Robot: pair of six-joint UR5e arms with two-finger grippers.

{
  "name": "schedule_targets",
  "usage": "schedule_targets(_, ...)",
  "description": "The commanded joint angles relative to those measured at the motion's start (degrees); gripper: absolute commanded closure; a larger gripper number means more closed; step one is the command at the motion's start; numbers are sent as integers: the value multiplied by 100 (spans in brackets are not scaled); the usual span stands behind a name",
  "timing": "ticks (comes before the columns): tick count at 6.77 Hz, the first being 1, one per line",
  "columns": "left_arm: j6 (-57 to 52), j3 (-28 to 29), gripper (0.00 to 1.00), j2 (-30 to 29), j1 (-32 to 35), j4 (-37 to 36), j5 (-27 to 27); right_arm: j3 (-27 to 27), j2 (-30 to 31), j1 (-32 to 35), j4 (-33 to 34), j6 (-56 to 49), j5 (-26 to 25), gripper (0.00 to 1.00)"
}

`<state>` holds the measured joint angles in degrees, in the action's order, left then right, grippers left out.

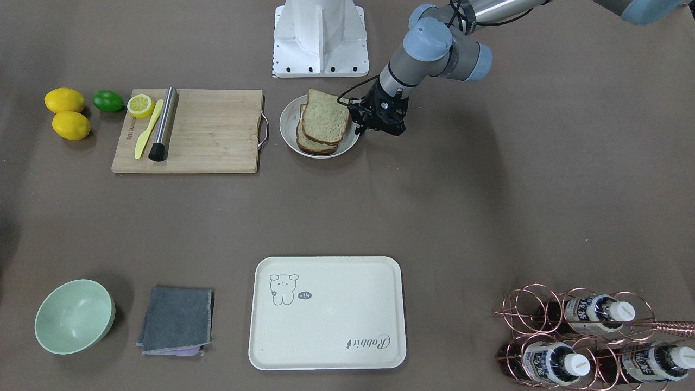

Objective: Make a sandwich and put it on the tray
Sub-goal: 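Carry the plate with the left gripper farther away onto the cream tray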

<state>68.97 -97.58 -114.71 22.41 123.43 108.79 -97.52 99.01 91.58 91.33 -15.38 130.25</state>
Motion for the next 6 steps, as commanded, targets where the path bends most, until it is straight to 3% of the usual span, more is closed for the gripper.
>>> schedule_targets(1, -32, -50, 100, -16, 201, 137, -42, 13, -22, 0, -1, 0, 0, 0)
schedule_targets(2, -32, -51, 100, -86, 367, 129, 28, 13, -22, 0, -10, 0, 9, 0)
schedule_targets(4, -41, 115, 100, -174, 1444, 67, 998, 13, -31, 0, -19, 17, 0, 0)
schedule_targets(5, -50, 456, 100, -410, 1946, 67, 1509, 13, -40, 0, -19, 17, 0, 0)
schedule_targets(6, -415, 1077, 100, -873, 2290, 58, 1670, 109, -66, 0, -19, 17, 9, 0)
